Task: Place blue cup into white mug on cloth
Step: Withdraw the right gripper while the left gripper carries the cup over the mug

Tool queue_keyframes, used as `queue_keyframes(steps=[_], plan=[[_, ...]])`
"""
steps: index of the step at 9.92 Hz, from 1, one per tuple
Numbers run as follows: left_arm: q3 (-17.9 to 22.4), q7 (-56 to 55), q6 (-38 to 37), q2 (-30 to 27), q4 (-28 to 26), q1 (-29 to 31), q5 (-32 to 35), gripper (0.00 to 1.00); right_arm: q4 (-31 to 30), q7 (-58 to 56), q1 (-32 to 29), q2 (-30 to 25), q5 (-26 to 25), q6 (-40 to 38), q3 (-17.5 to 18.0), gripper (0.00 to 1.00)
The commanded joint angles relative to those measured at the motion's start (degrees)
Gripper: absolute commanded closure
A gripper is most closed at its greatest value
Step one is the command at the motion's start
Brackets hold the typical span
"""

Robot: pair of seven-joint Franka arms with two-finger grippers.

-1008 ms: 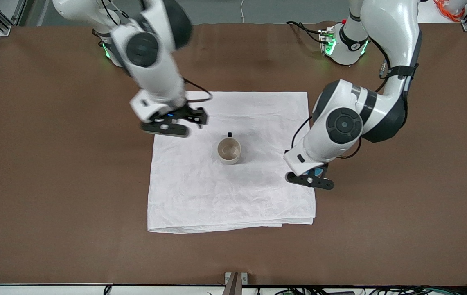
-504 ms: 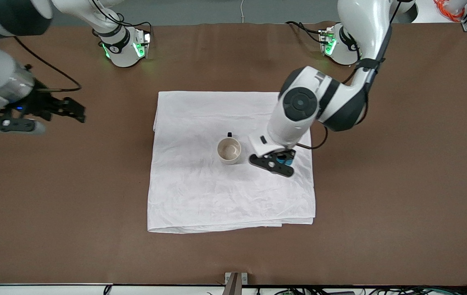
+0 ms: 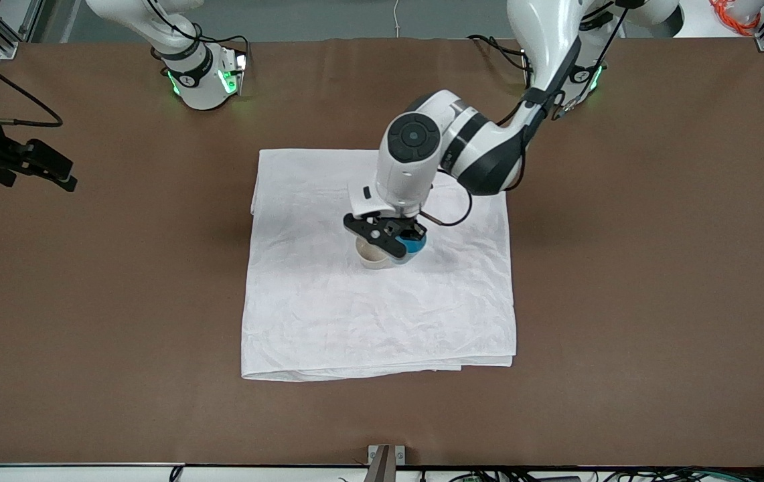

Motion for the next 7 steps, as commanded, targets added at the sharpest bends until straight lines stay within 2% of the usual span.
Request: queue_keyframes(steps=[1,3,5,7], plan=[[0.14,1.12,0.57,1.93,2.11,-1.61,0.1,1.0,0.46,0.06,-1.04,0.55,-0.54,-0.42,1.14,0.0],[-0.21,2.35,0.49,2.81,1.93,-2.14,0.1,1.0,0.11,-0.81,-0.42,0.55,-1.42,-0.86,1.49,0.0],[-0.3,2.18,0.58,3.86,2.02,-2.84,0.19,1.0,0.02,-6.5,-3.74,0.2,1.72,-1.04,1.67,0.0],[-0.39,0.78,0.58,4.56,1.84,-4.24,0.1,1.0,0.11,-6.88,-5.08,0.2,3.67,-0.69,1.58,0.0]])
